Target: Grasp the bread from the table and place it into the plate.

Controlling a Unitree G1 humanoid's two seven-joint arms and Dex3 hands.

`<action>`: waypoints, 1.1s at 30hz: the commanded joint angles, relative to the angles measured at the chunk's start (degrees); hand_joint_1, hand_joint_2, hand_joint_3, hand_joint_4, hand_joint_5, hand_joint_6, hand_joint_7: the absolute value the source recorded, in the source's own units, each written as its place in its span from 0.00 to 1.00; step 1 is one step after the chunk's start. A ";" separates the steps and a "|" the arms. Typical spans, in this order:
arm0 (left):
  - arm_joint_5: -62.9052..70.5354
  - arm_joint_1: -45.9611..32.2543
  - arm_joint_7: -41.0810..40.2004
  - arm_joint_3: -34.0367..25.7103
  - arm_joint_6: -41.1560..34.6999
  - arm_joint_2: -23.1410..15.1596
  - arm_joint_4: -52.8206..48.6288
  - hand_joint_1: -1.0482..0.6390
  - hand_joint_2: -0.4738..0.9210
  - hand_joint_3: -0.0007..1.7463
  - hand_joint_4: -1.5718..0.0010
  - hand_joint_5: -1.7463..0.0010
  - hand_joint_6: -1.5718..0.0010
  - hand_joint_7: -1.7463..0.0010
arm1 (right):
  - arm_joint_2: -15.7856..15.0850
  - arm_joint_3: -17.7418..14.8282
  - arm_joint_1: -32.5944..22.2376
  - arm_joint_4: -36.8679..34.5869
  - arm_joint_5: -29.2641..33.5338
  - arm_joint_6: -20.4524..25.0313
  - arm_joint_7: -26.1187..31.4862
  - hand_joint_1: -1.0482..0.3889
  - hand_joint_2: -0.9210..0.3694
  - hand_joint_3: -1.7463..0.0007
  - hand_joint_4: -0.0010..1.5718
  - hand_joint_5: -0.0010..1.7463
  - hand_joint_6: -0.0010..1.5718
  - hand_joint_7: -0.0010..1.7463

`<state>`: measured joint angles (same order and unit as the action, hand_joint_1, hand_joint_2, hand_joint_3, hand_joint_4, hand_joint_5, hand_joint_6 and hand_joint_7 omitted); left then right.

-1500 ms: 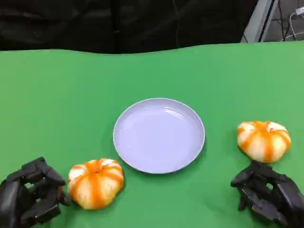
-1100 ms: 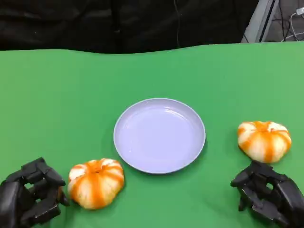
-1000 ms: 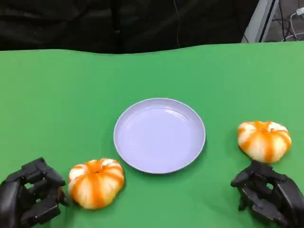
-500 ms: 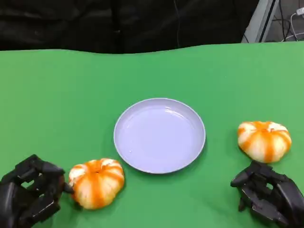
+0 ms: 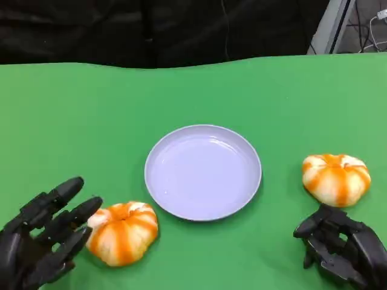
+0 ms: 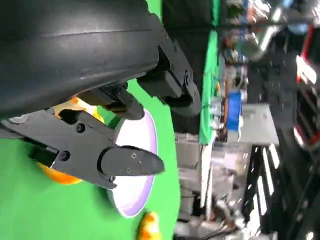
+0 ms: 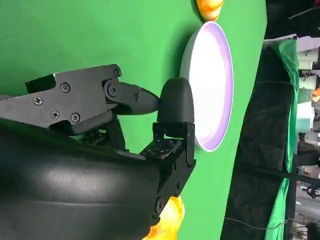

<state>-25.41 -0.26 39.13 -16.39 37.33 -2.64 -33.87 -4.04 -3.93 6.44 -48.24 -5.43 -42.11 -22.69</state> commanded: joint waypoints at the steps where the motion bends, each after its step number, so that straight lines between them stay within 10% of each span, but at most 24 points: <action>1: 7.50 0.71 -0.48 1.46 9.38 -3.18 -2.95 0.15 1.00 0.10 0.75 1.00 0.83 1.00 | -0.55 -0.27 0.31 -0.17 -0.02 -0.49 0.50 0.55 0.00 0.72 0.37 1.00 0.41 0.71; 11: 36.64 -1.36 -21.02 3.84 16.77 -7.75 2.09 0.08 1.00 0.13 0.81 1.00 0.82 0.99 | -0.13 0.05 -0.04 0.42 0.31 -0.15 1.39 0.55 0.00 0.72 0.38 1.00 0.42 0.70; 33: 60.29 -1.26 -30.59 21.12 -15.45 -16.40 23.14 0.02 1.00 0.32 0.69 0.99 0.71 0.99 | 0.06 0.45 0.12 0.56 0.89 0.06 2.53 0.55 0.00 0.72 0.37 1.00 0.42 0.70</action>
<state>35.11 -1.79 7.38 3.69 24.14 -17.09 -11.98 -3.51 -3.45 6.48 -48.12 -4.85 -42.11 -20.79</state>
